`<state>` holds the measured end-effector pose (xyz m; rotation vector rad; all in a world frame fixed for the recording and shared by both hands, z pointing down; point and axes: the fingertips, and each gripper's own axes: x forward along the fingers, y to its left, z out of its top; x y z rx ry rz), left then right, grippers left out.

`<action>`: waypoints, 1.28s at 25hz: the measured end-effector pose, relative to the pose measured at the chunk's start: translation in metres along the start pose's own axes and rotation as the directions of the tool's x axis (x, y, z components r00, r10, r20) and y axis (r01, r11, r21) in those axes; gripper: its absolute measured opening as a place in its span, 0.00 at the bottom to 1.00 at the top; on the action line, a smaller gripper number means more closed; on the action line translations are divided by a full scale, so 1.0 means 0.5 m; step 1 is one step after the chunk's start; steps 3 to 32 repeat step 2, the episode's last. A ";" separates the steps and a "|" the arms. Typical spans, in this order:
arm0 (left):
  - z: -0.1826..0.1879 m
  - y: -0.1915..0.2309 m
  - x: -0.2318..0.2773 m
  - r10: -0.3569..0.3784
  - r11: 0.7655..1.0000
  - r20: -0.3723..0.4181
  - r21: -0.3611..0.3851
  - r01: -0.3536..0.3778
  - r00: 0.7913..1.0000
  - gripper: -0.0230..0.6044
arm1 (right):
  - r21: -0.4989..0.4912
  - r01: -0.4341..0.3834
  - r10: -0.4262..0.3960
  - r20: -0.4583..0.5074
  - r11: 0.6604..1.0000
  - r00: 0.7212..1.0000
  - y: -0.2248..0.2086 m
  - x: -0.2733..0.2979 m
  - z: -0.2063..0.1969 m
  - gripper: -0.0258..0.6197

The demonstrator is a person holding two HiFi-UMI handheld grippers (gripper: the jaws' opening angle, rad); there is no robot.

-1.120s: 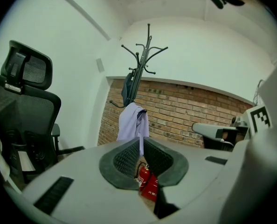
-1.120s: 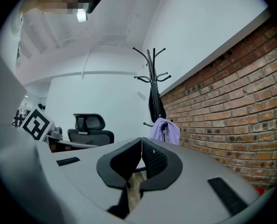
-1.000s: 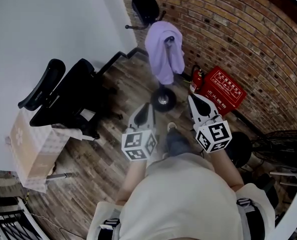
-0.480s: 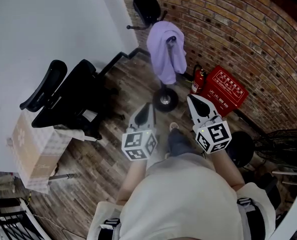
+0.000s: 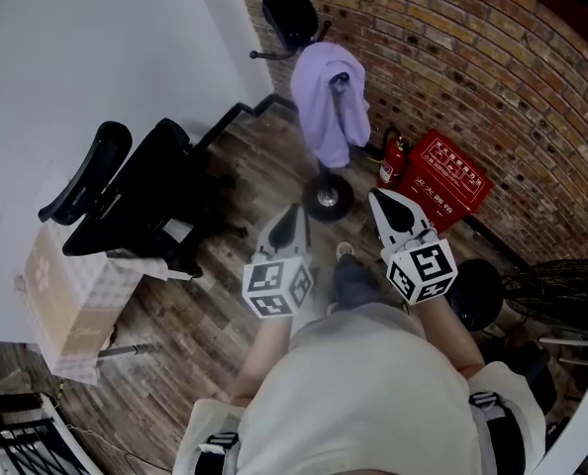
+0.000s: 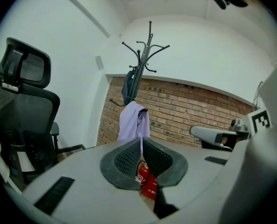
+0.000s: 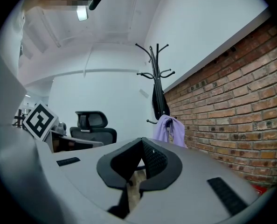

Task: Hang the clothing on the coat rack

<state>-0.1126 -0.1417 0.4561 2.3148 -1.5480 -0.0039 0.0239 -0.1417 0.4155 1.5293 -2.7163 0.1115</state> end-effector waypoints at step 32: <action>-0.001 -0.001 0.002 0.000 1.000 -0.002 -0.003 0.000 1.000 0.06 | 0.000 -0.001 0.001 -0.001 1.000 1.000 -0.002 0.001 0.000 0.04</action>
